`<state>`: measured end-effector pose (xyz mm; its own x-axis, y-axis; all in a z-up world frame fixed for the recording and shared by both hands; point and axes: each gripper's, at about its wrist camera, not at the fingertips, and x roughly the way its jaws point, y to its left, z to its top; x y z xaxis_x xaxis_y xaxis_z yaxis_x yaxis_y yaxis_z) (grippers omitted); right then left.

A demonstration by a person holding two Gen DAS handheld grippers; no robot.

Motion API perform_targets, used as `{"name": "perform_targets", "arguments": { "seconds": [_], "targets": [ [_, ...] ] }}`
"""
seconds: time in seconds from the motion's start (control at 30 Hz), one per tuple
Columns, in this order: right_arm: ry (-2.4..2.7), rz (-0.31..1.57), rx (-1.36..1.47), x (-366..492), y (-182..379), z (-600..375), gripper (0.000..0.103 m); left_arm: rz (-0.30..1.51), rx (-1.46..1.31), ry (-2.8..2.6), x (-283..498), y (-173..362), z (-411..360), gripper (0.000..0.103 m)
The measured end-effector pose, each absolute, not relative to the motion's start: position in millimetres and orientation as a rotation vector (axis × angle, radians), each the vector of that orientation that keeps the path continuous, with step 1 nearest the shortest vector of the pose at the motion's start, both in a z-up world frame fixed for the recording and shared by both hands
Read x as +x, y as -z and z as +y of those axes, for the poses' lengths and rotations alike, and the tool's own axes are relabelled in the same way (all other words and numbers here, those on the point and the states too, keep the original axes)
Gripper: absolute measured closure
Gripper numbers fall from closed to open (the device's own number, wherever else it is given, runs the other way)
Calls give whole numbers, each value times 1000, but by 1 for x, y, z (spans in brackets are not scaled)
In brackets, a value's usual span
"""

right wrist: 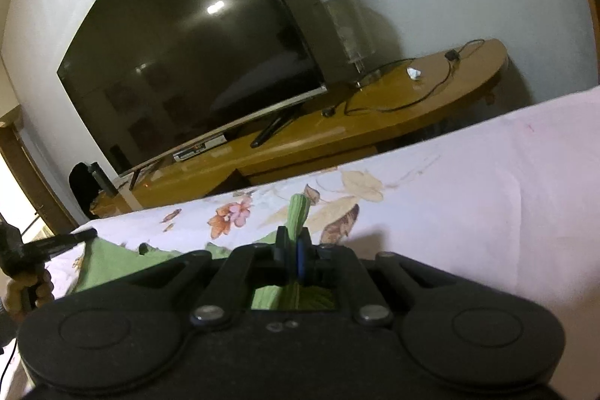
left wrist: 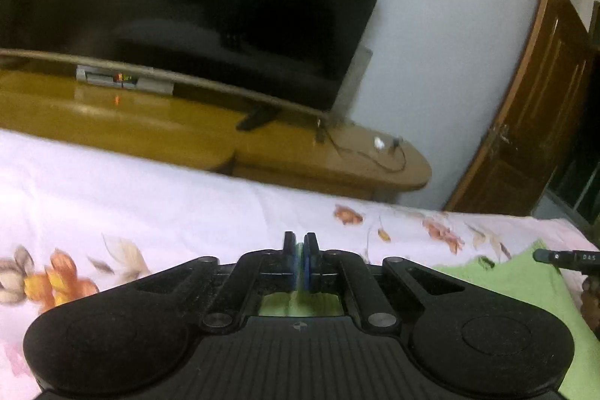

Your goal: Fold small clothes

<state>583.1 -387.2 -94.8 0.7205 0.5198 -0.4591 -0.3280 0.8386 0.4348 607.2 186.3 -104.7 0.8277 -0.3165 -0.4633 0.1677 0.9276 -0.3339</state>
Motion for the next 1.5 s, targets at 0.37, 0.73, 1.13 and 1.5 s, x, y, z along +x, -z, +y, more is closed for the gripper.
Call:
{"name": "perform_targets", "arguments": {
  "seconds": [0.37,0.73,1.13,1.5],
  "targets": [
    [-483,706,317,587,112,-382,92,677,-70,276,615,115,157,73],
    [-534,503,244,563,74,-377,98,381,-214,274,580,90,179,100],
    [-278,637,200,585,99,-378,73,539,-74,-38,597,91,170,36],
    [-588,691,-83,504,85,-264,72,642,162,193,534,105,2,34]
  ]
}}
